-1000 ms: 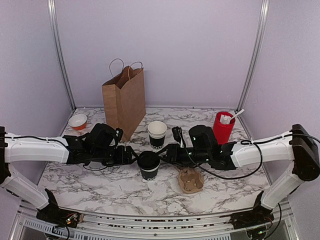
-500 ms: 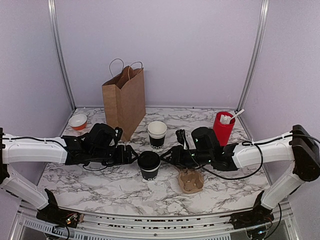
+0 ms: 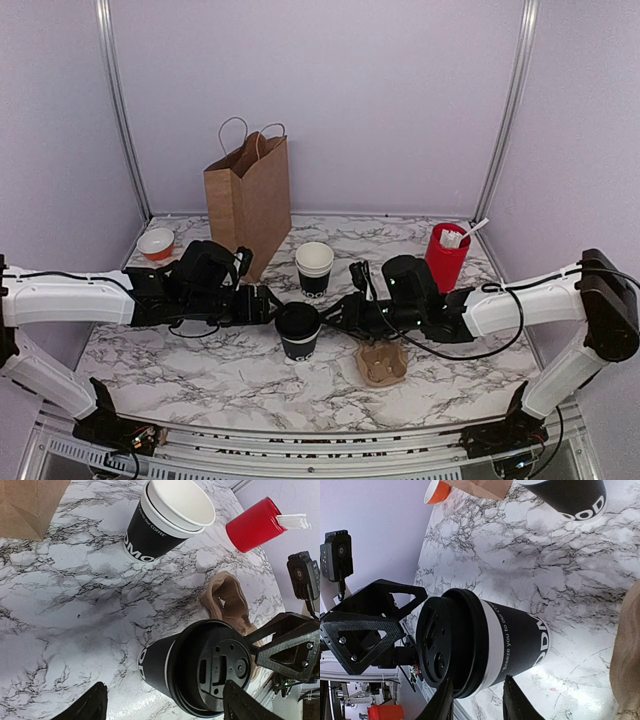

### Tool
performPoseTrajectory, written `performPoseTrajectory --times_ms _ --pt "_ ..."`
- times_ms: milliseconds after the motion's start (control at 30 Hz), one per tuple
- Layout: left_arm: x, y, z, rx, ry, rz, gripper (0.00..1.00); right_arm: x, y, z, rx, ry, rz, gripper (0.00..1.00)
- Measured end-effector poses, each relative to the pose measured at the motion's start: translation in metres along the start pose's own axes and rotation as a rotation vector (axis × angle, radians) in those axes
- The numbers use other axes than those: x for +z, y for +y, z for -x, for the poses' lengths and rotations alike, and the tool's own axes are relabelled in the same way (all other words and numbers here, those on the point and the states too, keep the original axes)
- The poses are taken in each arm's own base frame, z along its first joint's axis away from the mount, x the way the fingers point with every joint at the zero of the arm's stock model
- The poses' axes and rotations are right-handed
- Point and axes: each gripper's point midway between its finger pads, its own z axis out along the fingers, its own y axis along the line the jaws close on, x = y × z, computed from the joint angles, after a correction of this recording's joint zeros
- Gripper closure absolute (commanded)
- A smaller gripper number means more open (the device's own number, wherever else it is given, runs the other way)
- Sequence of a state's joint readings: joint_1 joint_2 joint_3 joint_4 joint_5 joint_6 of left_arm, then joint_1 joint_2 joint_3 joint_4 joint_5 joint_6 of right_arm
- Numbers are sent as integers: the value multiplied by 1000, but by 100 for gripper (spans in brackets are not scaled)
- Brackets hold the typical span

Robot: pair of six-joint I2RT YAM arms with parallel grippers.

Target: Pack the takeout coffee

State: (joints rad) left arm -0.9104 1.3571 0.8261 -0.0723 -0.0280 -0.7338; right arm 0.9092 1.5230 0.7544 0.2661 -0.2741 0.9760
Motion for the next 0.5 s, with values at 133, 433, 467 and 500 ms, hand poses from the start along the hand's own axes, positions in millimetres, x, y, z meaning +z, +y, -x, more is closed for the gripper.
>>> performPoseTrajectory --times_ms 133,433,467,500 --pt "7 -10 -5 32 27 -19 24 0 2 0 2 -2 13 68" --pt "19 -15 -17 61 65 -15 29 6 -6 -6 24 15 13 71" --pt "20 -15 -17 62 68 -15 30 6 -6 -6 26 16 15 72" --pt "21 -17 -17 64 68 -18 30 7 -6 -6 26 17 17 72"
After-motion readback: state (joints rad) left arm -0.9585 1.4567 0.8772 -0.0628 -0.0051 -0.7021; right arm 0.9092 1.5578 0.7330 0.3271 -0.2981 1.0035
